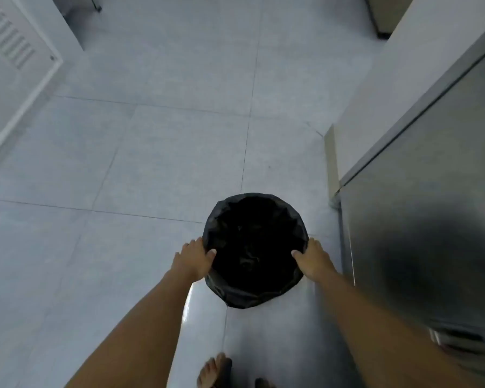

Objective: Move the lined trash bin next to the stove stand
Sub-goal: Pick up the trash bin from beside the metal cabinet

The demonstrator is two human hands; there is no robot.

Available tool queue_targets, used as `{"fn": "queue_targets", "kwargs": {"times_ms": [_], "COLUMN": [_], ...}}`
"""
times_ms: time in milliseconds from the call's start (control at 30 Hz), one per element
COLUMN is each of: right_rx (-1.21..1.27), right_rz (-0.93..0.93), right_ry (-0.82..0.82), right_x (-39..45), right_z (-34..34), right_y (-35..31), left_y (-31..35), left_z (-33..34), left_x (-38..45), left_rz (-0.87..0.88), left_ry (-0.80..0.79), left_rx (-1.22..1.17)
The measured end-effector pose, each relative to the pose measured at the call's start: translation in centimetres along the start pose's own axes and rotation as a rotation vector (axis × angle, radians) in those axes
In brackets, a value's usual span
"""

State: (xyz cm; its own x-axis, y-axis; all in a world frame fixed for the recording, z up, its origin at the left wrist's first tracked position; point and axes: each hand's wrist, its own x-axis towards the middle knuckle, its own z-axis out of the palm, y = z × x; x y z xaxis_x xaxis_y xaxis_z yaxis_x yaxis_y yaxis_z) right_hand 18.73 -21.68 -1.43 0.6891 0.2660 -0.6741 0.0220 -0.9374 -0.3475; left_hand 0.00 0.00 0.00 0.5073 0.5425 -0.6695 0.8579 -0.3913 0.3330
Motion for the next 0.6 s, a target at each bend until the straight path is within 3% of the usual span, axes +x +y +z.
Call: {"fn": "queue_targets", "kwargs": {"times_ms": [267, 467, 600], "right_rx": [0.386, 0.431, 0.412], "right_rz": [0.157, 0.16, 0.13], "right_ry": [0.053, 0.039, 0.023], "right_x": [4.2, 0.6, -5.8], "right_z": [3.0, -1.0, -7.1], "right_y": [0.6, -2.1, -5.4], "left_y": [1.4, 3.5, 6.0], "left_z": [4.3, 0.0, -6.2], "left_x": [5.3, 1.9, -4.1], "left_rz": [-0.285, -0.351, -0.344], "left_ry": [-0.012, -0.012, 0.002], "left_rx": [-0.761, -0.832, -0.849]}}
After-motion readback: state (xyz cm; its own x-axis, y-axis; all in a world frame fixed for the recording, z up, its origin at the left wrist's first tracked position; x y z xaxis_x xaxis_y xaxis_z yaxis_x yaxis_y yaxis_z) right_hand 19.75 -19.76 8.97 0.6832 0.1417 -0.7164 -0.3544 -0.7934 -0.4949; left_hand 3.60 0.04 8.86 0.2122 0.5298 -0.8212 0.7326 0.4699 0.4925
